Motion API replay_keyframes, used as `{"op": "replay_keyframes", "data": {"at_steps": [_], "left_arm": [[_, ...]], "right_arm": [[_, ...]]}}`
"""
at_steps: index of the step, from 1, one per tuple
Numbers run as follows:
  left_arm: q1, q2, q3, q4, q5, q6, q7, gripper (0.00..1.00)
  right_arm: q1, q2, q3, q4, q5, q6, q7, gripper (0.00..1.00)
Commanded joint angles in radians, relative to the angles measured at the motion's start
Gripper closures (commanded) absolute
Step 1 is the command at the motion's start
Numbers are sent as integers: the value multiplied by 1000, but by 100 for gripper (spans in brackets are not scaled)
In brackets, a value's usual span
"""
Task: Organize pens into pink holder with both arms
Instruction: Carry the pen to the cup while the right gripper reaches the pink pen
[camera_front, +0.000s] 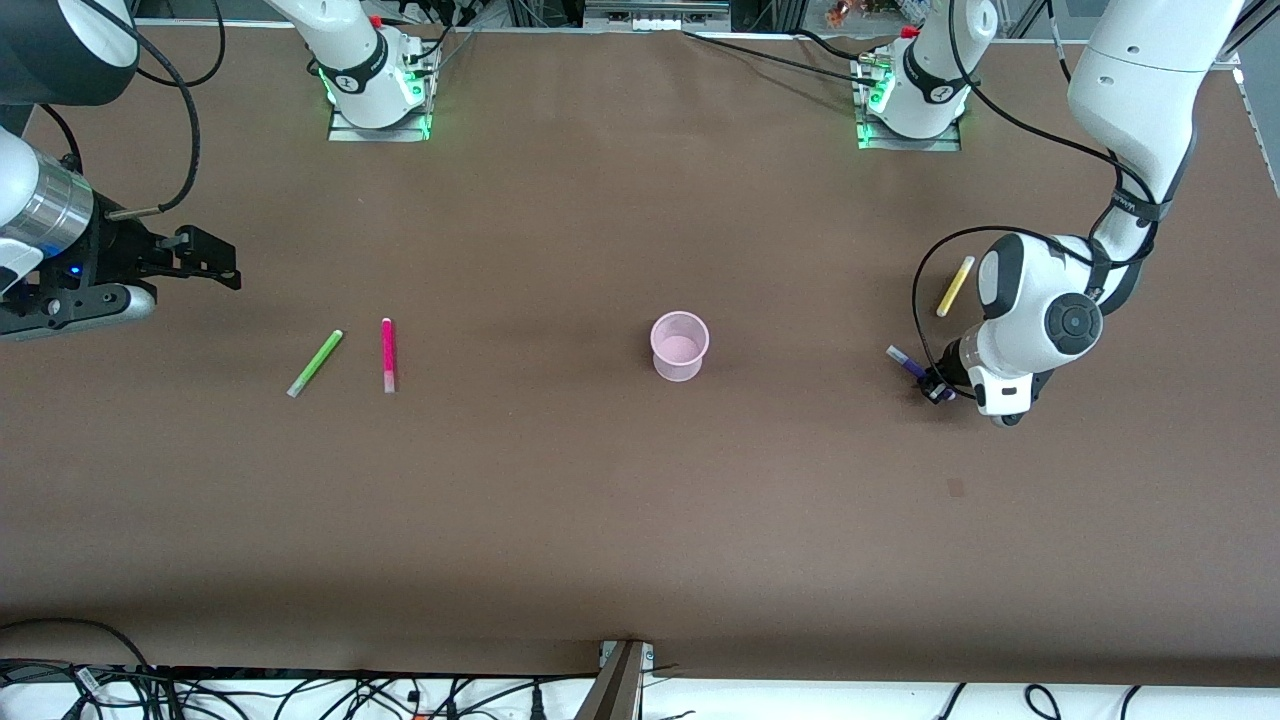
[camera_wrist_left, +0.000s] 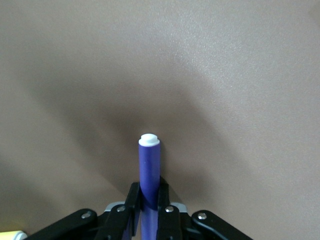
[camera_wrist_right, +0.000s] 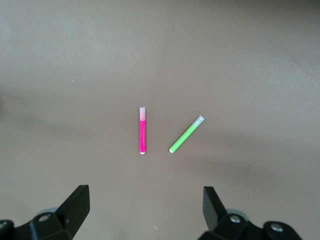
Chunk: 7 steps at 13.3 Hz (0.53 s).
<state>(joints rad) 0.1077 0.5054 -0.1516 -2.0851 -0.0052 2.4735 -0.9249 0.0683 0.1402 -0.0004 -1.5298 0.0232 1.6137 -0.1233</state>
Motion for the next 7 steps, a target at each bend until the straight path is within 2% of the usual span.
{"op": "replay_keyframes", "data": {"at_steps": [1, 3, 5, 7], "left_arm": [[-5, -31, 3, 37, 24, -20, -11, 100], [-8, -95, -18, 100, 22, -104, -37, 100], [-8, -125, -81, 211, 22, -239, -127, 100], [-8, -131, -164, 296, 24, -306, -253, 100]], "right_arm": [[2, 13, 2, 22, -8, -15, -15, 0], [2, 16, 2, 14, -11, -20, -38, 0], [-2, 32, 0, 13, -9, -20, -79, 0], [-1, 79, 0, 16, -12, -29, -78, 0]]}}
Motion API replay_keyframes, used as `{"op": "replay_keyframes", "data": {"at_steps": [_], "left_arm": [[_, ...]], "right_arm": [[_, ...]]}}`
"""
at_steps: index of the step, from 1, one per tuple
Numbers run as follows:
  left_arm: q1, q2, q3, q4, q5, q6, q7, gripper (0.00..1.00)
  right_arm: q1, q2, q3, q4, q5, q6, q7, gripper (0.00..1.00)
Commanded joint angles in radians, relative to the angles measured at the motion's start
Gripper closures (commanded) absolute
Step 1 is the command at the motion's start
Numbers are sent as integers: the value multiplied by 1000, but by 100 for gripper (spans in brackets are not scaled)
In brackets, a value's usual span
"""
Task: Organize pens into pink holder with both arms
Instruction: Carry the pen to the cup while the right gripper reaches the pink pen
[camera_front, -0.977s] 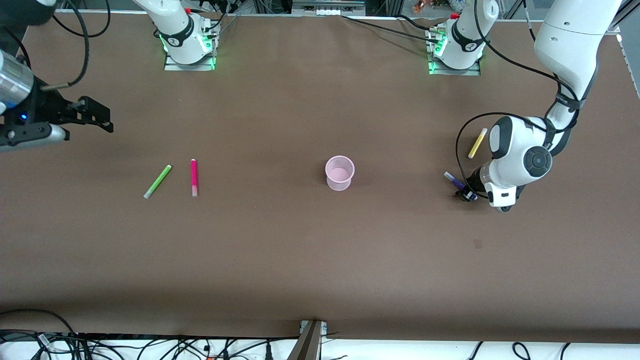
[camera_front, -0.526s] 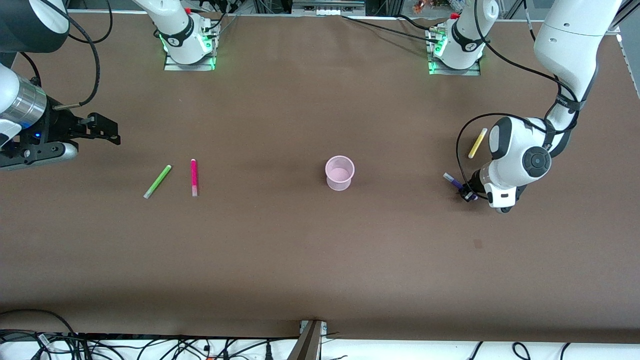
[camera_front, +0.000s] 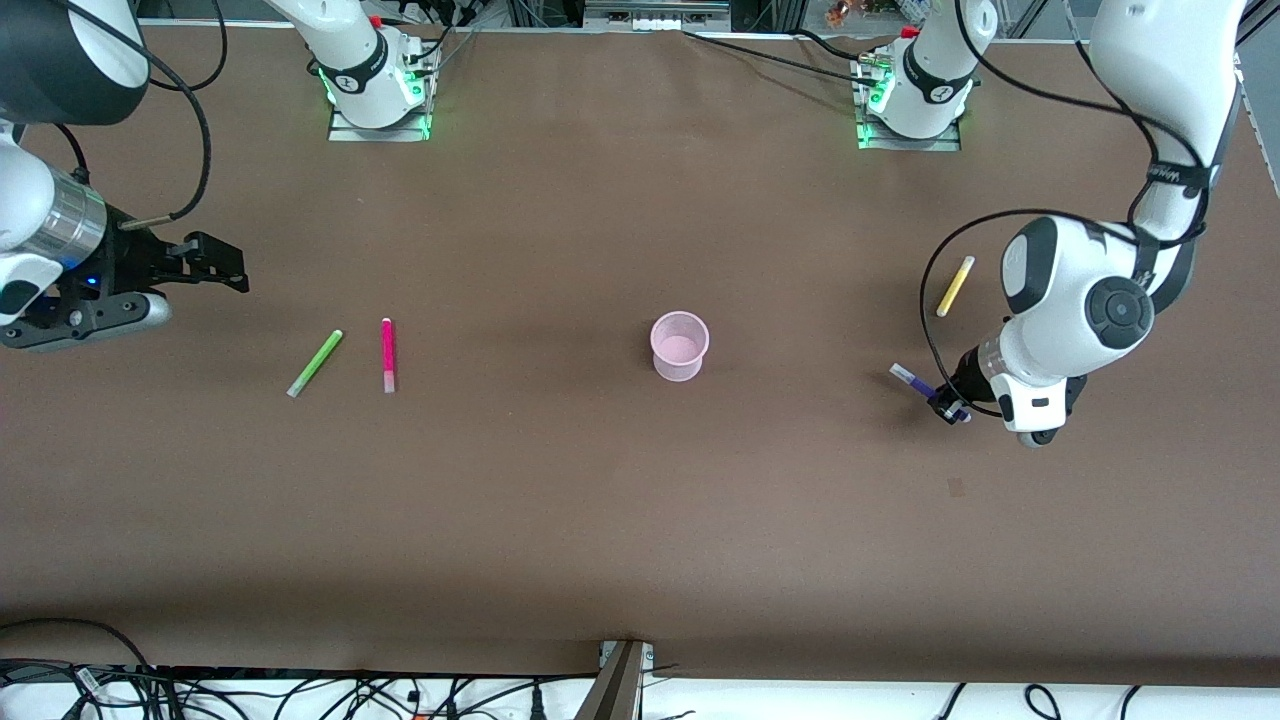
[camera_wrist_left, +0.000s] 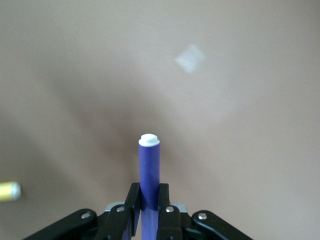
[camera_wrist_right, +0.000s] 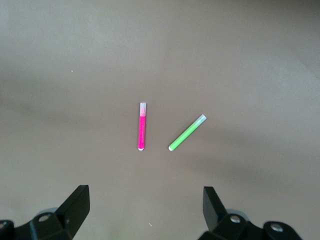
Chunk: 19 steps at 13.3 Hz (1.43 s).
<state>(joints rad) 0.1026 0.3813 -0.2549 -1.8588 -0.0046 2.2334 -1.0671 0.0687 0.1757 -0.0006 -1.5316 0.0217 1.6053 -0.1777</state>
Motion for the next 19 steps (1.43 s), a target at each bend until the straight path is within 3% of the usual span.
{"op": "replay_keyframes", "data": {"at_steps": [1, 4, 8, 11, 14, 19], "left_arm": [[-15, -12, -93, 93, 26, -67, -169, 100], [-163, -9, -101, 142, 182, -64, -434, 100], [-335, 34, -96, 197, 395, -60, -742, 100], [-429, 62, -95, 196, 562, -69, -905, 100], [-494, 90, -89, 198, 695, -77, -988, 100], [-592, 116, -87, 199, 866, -184, -1079, 100]], "right_arm": [[-1, 44, 1, 14, -14, -24, -20, 0], [17, 31, 2, -63, -6, 27, 61, 0], [28, -21, 37, -358, 3, 336, 112, 0], [31, 2, 56, -548, 3, 627, 138, 0], [33, 40, 63, -683, 3, 853, 142, 0], [31, 31, 62, -840, 4, 985, 145, 1]]}}
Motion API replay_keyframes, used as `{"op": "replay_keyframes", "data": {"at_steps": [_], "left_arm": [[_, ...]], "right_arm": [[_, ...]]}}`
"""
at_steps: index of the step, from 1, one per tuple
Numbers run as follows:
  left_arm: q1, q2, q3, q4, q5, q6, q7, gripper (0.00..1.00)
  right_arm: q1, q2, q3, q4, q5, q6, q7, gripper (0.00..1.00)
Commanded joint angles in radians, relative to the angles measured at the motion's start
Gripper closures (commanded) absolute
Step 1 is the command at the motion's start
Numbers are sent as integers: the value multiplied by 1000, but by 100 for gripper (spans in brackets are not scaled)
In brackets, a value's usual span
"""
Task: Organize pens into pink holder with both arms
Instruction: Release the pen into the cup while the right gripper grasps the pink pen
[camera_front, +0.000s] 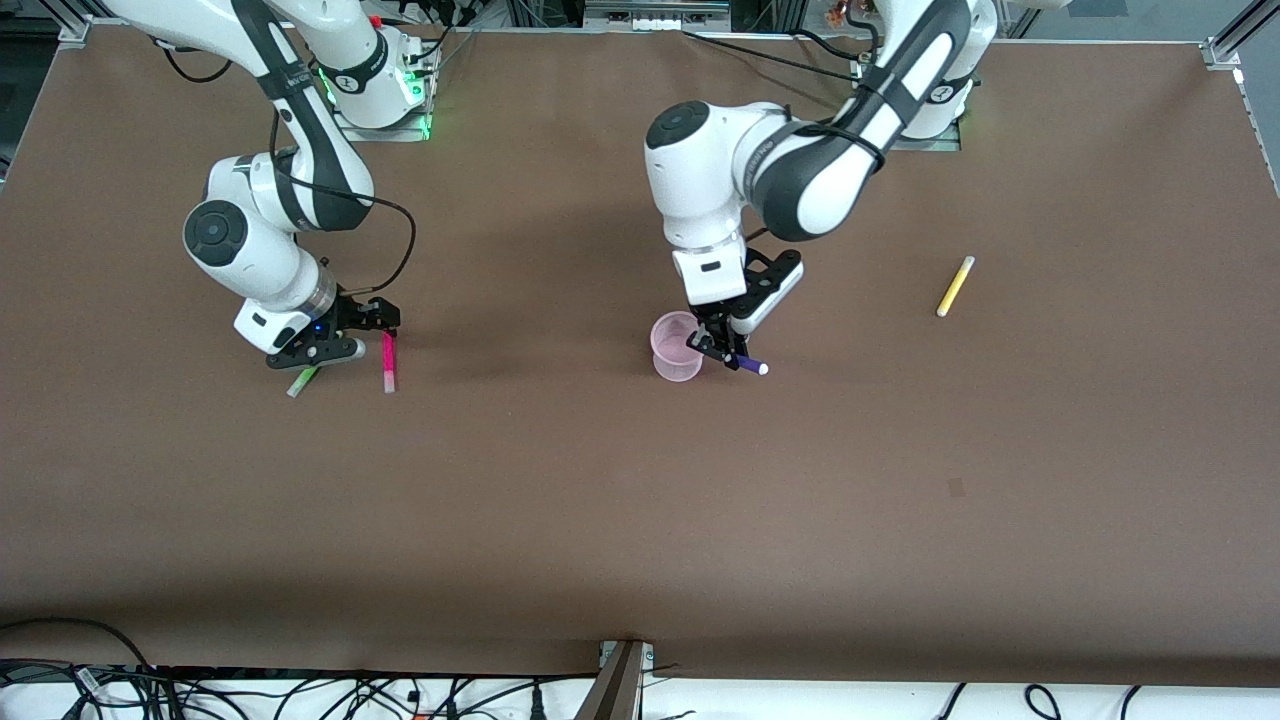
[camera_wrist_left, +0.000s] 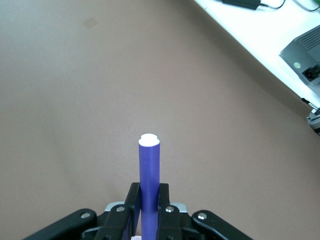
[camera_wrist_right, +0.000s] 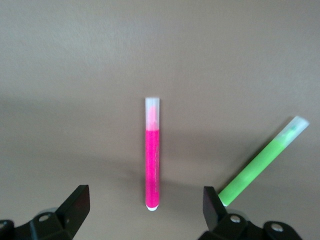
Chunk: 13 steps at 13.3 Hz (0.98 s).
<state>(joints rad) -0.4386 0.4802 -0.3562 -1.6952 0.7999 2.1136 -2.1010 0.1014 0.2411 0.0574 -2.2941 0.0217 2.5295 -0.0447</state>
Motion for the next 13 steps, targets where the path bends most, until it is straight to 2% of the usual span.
{"op": "replay_keyframes", "data": {"at_steps": [1, 3, 7, 11, 13], "left_arm": [[-77, 24, 14, 35, 86, -96, -62, 100], [-118, 47, 16, 43, 143, -148, -100, 100], [-169, 150, 19, 147, 208, -204, -155, 100], [-196, 199, 25, 183, 259, -254, -178, 100], [-203, 202, 26, 183, 259, -254, -178, 100]], "right_arm": [[-2, -22, 4, -90, 9, 102, 19, 2], [-5, 24, 4, -91, 18, 153, 46, 5], [-5, 63, 6, -94, 36, 185, 60, 11], [-5, 78, 6, -110, 37, 203, 62, 28], [-5, 80, 6, -114, 38, 203, 62, 33]]}}
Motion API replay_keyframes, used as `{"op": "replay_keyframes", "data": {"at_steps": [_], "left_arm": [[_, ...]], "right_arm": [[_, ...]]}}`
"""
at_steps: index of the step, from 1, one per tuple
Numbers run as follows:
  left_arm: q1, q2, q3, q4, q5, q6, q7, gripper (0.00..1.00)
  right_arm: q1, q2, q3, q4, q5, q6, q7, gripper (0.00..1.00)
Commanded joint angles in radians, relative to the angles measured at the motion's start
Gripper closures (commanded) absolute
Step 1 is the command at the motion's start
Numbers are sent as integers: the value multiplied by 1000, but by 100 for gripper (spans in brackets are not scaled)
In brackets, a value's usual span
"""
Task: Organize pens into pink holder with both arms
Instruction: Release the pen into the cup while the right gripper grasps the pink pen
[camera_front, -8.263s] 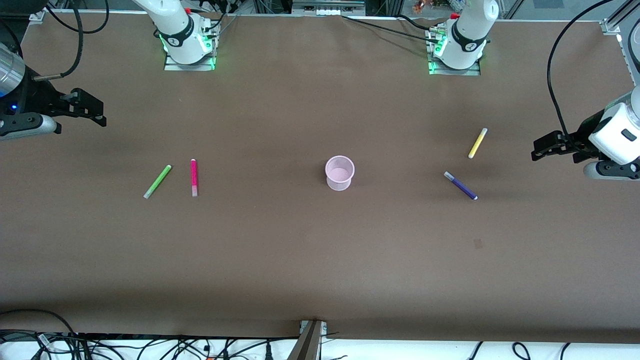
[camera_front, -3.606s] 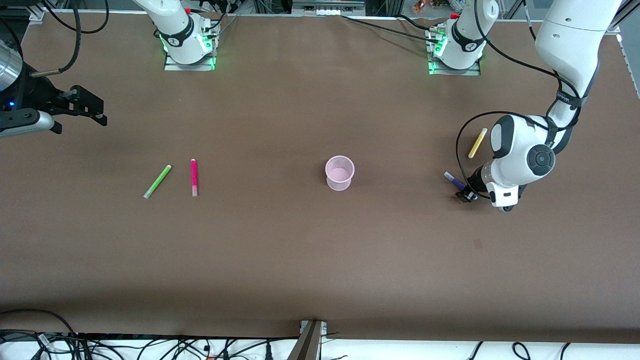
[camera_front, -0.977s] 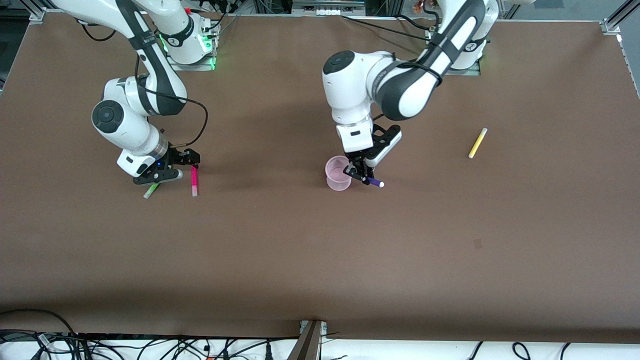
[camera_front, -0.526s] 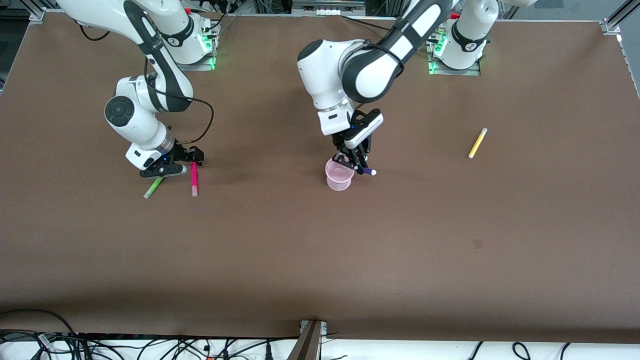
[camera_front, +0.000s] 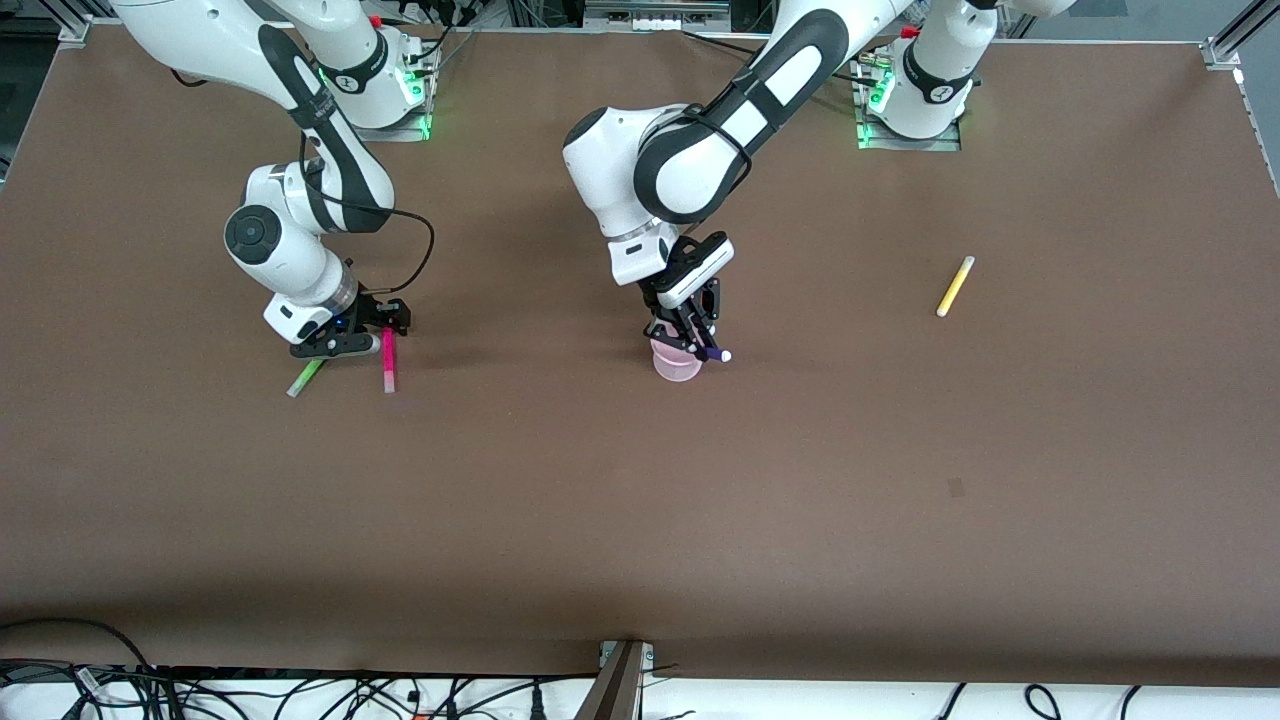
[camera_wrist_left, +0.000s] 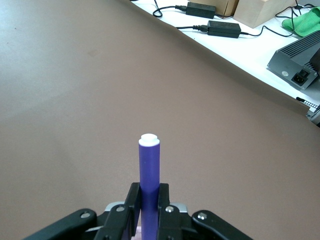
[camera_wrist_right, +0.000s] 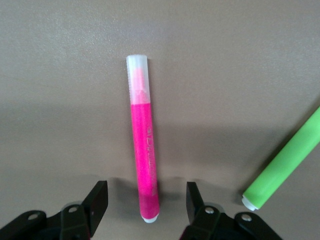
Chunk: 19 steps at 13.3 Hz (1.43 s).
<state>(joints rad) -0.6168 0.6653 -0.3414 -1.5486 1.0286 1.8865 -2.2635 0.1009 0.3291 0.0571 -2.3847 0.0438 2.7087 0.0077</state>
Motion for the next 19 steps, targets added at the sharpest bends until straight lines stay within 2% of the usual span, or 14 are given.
{"op": "replay_keyframes", "data": {"at_steps": [1, 3, 6, 8, 9, 12, 13, 15, 17, 18, 19], "left_arm": [[-26, 17, 12, 36, 30, -29, -16, 100], [-35, 23, 13, 36, 42, -32, -16, 100], [-47, 37, 13, 36, 64, -69, -21, 100], [-49, 45, 15, 36, 65, -70, -21, 100], [-54, 48, 18, 36, 64, -70, -21, 100], [-60, 60, 18, 38, 64, -69, -22, 100], [-61, 60, 18, 36, 64, -70, -21, 89], [-61, 60, 18, 38, 62, -69, -22, 60], [-61, 56, 18, 39, 62, -70, -19, 25], [-58, 51, 19, 39, 64, -72, -10, 3], [-52, 42, 19, 41, 64, -72, 4, 0]], "right_arm": [[-4, -9, 6, -27, 16, 23, 9, 37], [-4, -9, 6, -27, 16, 23, 8, 46], [-4, -1, 6, -27, 16, 25, 9, 67], [-4, 1, 6, -27, 18, 25, 9, 86], [-4, 1, 6, -25, 19, 25, 9, 99], [-4, -10, 7, -21, 19, 14, 34, 100], [-4, -13, 10, -19, 19, 13, 32, 100], [-4, -48, 10, -5, 19, -48, 35, 100], [-4, -91, 10, 34, 27, -166, 58, 100], [-1, -105, 10, 57, 27, -211, 60, 100], [-4, -113, 10, 87, 27, -258, 60, 100]]}}
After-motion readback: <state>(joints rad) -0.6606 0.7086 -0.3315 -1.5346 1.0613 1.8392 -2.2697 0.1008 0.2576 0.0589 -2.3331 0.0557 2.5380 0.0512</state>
